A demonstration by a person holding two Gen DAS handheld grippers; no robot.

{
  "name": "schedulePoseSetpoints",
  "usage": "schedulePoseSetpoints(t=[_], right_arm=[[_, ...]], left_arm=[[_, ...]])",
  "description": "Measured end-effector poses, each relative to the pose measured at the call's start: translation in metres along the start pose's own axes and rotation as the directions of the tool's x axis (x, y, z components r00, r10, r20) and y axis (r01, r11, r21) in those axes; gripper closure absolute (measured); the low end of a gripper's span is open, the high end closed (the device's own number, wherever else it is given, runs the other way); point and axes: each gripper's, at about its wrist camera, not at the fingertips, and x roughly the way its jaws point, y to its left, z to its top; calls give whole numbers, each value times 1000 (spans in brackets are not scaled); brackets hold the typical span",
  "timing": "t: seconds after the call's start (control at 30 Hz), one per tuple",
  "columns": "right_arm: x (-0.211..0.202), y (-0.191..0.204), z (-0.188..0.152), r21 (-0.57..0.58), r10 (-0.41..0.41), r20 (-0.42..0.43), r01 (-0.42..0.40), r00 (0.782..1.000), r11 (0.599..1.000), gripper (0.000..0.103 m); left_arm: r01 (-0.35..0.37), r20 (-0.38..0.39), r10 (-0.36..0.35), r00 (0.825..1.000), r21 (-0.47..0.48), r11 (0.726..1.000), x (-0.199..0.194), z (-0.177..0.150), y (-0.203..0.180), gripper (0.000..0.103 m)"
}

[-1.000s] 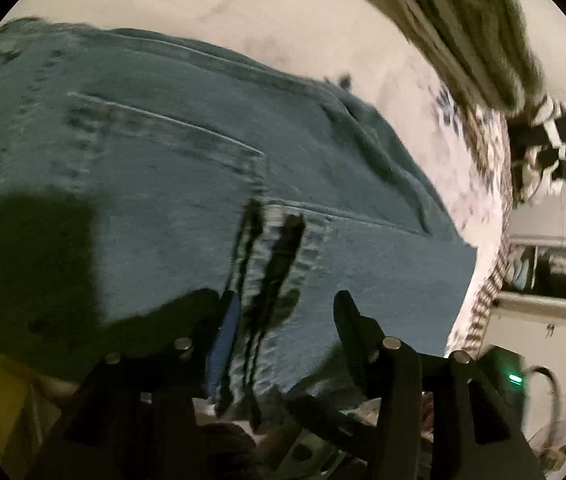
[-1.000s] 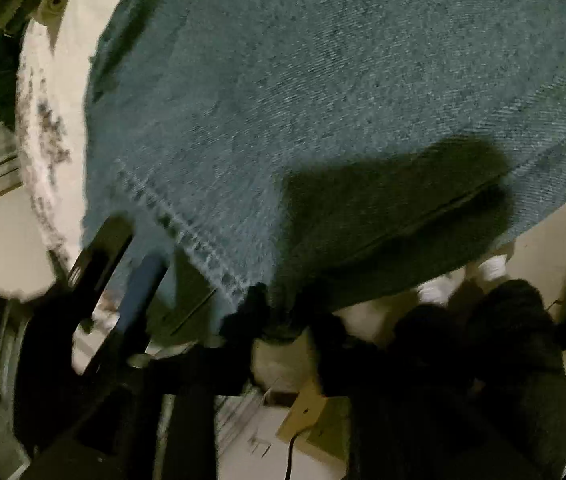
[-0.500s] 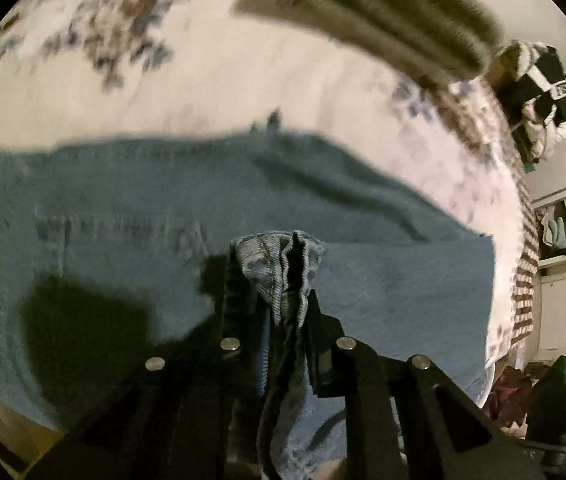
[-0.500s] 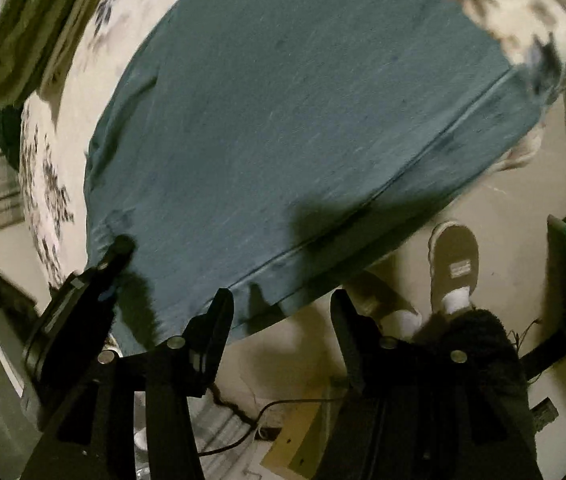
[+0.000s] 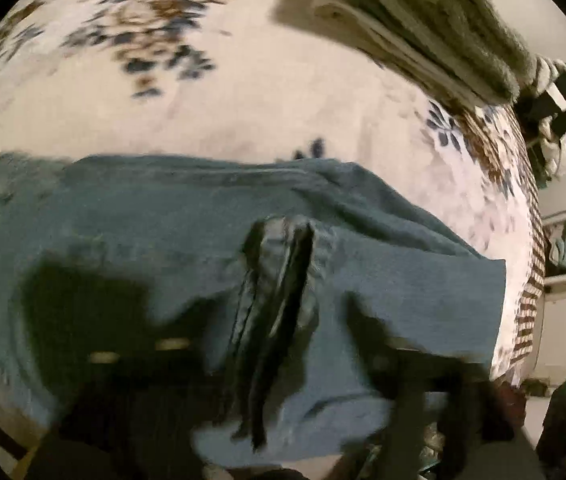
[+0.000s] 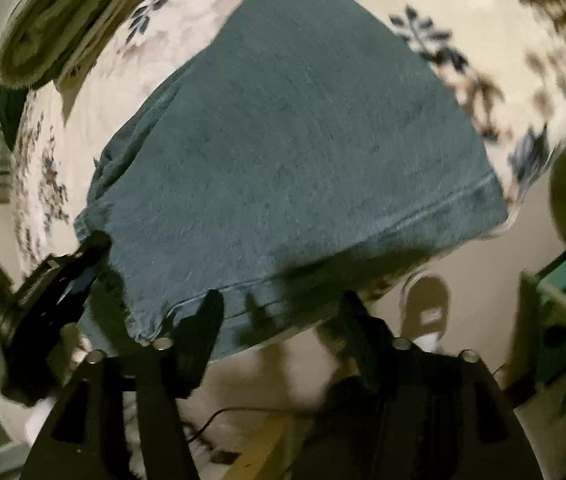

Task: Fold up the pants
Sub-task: 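Fold the jeans over with the left tool toward the right tool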

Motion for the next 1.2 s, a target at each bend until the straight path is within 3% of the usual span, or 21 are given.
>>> schedulePoseSetpoints(t=[0.03,0.13,0.23,0.27,0.37,0.43,0.5,0.7,0.77,0.83,0.97,1.03,1.2], right_arm=[[-1,3,1,-22,-28,14,28,1000,999,32],[-4,10,2,-62,-80,43,82,996,995,17],[-5,17,4,-78,-86,42,89,995,993,13],[-4,21,6,-85,-91,43,94,995,992,13],[0,35,9,-106,-99,38,103,994,989,13],[3,48,10,-122,-103,32,106,994,987,13],[7,59,11,-136,-105,30,108,994,985,13],[22,94,12,-185,-122,24,125,992,975,13],[27,101,12,-189,-127,18,128,992,974,13],[33,107,11,-187,-124,8,124,992,974,13],[36,112,10,-186,-126,7,125,992,975,13],[37,112,11,-183,-123,7,122,992,976,13],[36,101,14,-174,-106,4,105,994,979,13]], left_arm=[[21,17,-20,1000,-38,999,-10,-5,9,15],[35,74,-23,997,-173,984,-41,-25,44,15],[14,135,36,990,-352,936,-68,-48,98,15],[10,147,55,988,-407,914,-72,-55,116,15],[7,168,120,979,-608,794,-76,-78,182,15],[44,172,96,980,-665,746,-66,-83,209,17],[98,212,68,975,-684,723,-55,-83,226,17],[143,295,76,953,-654,743,-35,-67,241,17],[143,328,95,940,-629,764,-36,-65,234,19],[123,347,129,929,-619,775,-40,-67,230,60],[99,390,164,906,-572,814,-57,-64,214,72],[82,424,185,886,-538,839,-75,-63,199,76],[68,500,206,841,-476,877,-117,-67,159,79]])
